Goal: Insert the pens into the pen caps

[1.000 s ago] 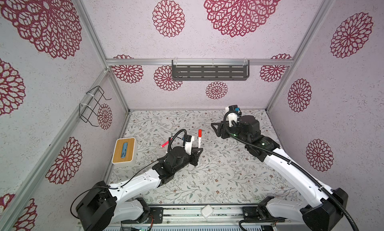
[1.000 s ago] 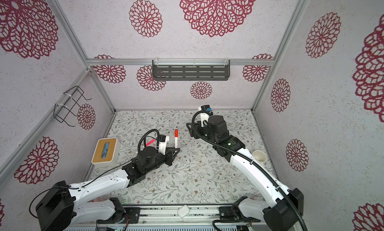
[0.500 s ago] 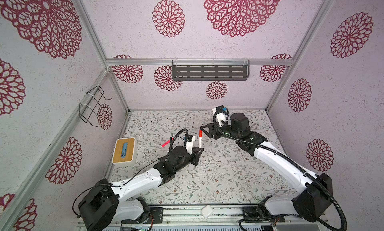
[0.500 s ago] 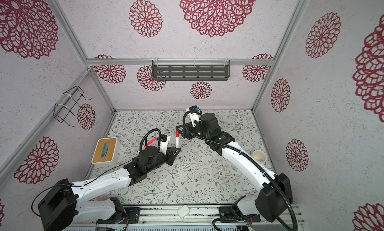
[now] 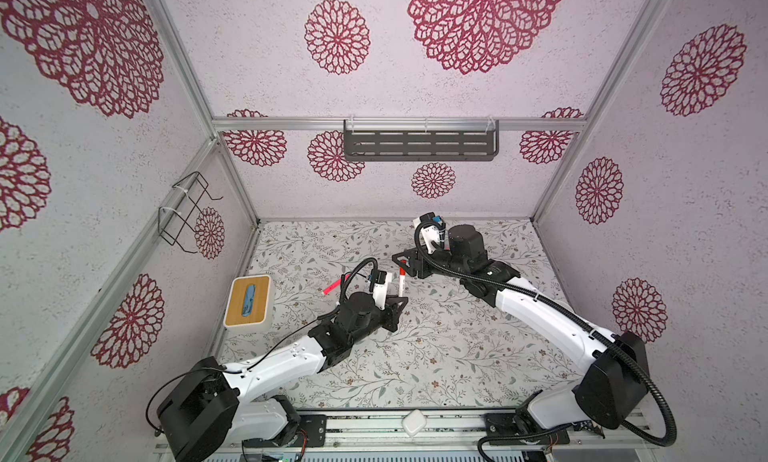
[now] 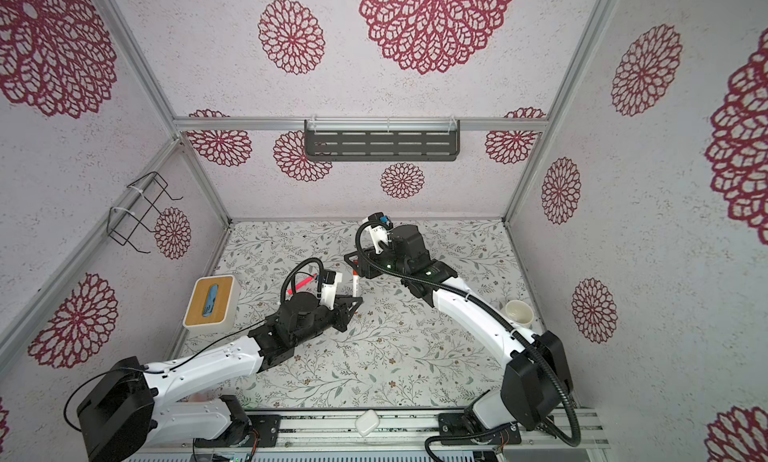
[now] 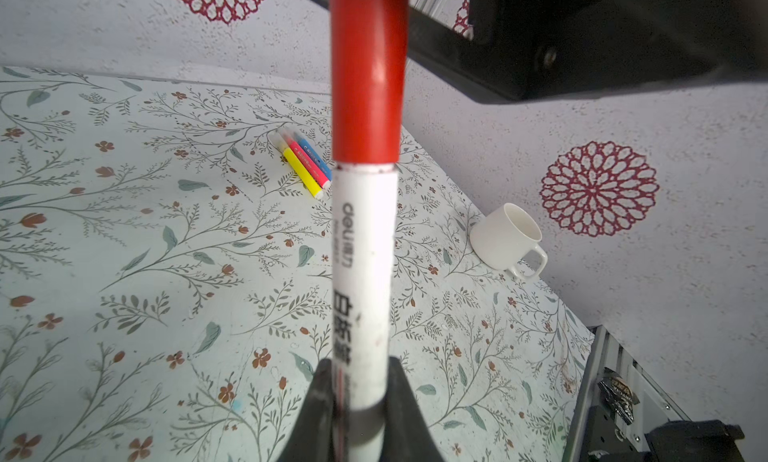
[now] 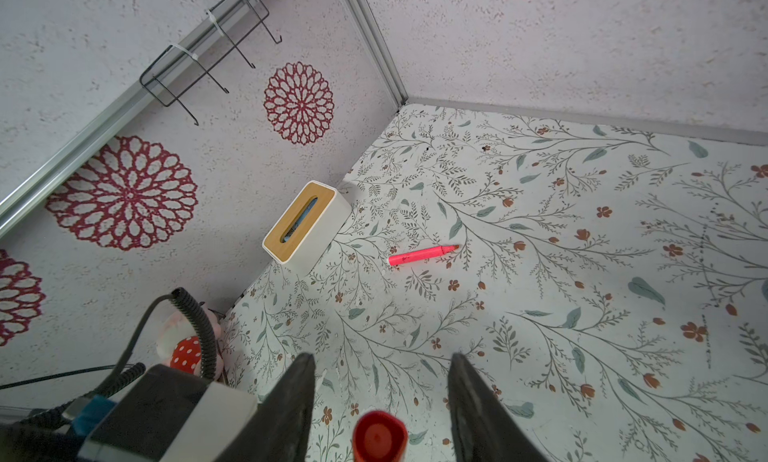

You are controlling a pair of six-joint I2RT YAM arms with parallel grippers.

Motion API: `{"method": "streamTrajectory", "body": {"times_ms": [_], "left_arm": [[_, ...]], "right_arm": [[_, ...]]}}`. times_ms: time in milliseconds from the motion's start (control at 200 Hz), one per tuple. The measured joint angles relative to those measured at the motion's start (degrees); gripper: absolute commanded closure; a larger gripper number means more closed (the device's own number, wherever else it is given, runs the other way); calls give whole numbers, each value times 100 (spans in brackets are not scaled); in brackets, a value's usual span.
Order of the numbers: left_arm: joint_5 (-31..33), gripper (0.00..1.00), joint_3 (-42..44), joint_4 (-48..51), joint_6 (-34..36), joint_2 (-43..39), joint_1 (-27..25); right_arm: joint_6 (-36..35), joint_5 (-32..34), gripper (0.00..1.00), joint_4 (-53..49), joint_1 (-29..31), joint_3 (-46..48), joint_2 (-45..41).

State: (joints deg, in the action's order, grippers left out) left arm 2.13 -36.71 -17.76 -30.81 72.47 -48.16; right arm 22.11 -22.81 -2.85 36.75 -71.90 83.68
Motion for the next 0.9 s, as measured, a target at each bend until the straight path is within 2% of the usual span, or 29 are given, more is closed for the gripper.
{"method": "streamTrajectory", "body": {"times_ms": [300,505,711,901], "left_arm": [[11,100,0,0,37,0,-13],[20,100,0,0,66,0,-22],[42,100,0,13,81,0,-24],[81,100,2,282,129,0,-31]], "right_arm": [[4,-2,61,-4,61,-129,98],[4,15,77,-24,96,-129,105],[-11,72,99,11,105,-103,111],[-2,203,100,289,157,229,81]]}}
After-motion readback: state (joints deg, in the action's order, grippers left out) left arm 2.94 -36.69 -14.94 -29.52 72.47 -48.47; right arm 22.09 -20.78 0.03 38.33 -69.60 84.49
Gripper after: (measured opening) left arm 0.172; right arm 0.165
